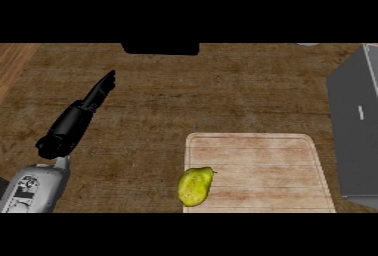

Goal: Pick the croissant from the cutting board and place it in the cardboard box

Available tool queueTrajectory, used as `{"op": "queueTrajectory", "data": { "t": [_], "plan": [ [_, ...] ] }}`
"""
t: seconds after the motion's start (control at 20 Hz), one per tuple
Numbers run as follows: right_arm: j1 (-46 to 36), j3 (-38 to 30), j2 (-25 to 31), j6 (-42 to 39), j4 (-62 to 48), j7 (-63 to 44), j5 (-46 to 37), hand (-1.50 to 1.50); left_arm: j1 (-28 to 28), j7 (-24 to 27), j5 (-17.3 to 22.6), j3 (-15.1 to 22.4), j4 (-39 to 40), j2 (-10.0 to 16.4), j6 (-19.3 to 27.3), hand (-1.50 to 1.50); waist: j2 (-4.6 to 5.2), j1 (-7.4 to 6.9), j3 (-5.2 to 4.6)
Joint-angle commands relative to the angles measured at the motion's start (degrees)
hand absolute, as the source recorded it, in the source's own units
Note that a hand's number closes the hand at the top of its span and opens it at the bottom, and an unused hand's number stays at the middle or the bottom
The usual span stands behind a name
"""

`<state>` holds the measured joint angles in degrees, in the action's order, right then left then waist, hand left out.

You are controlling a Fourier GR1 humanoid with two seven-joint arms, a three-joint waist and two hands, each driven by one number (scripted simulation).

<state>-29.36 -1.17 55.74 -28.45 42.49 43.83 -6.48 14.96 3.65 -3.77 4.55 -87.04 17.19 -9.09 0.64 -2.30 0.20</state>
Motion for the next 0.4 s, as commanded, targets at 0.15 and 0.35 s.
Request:
{"op": "queueTrajectory", "data": {
  "t": [0.15, 0.35],
  "plan": [
    [-7.1, -9.0, -0.9, -20.0, -13.4, -9.3, 17.6, -1.50, 1.2, 0.4, -0.2, -0.1, 1.0, -0.5, 0.2, 0.00, 0.47, -0.25, -0.03],
    [-11.2, -12.4, 2.1, -21.8, -20.6, -15.5, 21.2, -1.50, 0.2, 0.7, -0.6, 0.8, -0.3, -1.1, 0.2, 0.00, 0.59, -1.05, 0.10]
  ]
}}
